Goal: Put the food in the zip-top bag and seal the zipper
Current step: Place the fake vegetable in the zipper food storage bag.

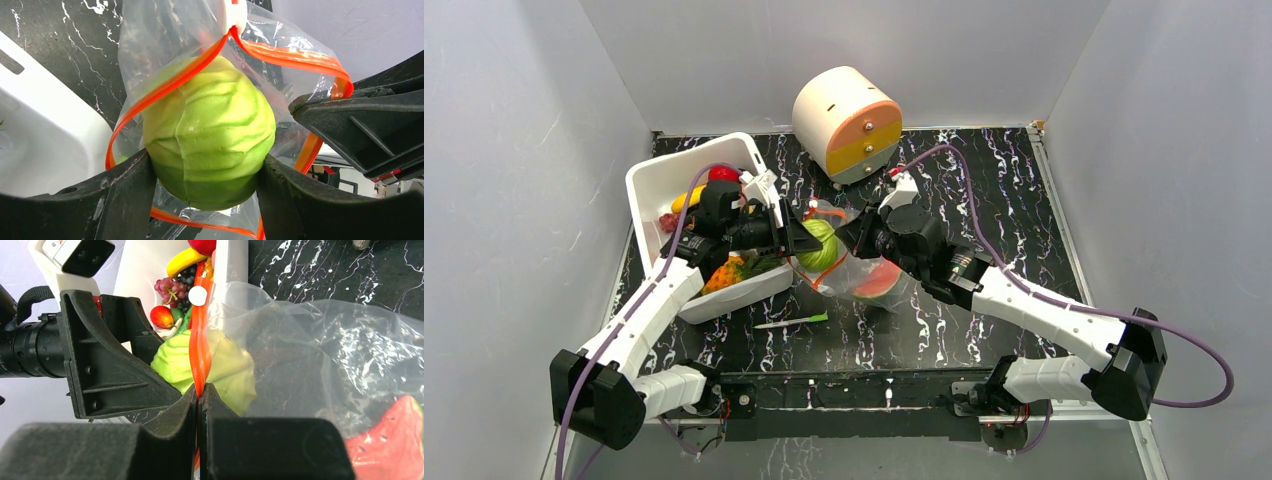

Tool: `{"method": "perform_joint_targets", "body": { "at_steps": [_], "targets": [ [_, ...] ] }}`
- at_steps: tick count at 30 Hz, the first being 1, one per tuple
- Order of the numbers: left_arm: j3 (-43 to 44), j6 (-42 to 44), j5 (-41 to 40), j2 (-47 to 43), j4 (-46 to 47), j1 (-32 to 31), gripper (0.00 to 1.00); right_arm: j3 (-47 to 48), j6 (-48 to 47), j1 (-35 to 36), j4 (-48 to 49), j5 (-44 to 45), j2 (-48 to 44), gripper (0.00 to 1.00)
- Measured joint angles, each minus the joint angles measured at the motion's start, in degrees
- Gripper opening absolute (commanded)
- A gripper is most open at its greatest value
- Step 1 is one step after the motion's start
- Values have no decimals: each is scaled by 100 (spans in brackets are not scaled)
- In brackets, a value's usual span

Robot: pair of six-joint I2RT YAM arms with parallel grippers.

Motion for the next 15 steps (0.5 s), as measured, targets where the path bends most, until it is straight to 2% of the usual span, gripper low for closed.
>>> {"method": "perform_joint_targets", "body": {
  "at_steps": [4,6,15],
  "targets": [
    [17,-4,35,11,-35,-17,61,0,2,0,42,-42,33,0],
    [68,-2,50,11,-83,-22,66,0,2,0,57,-55,50,0],
    [404,0,210,11,-229,-20,79,0,-22,0,83,98,52,0]
  ]
}}
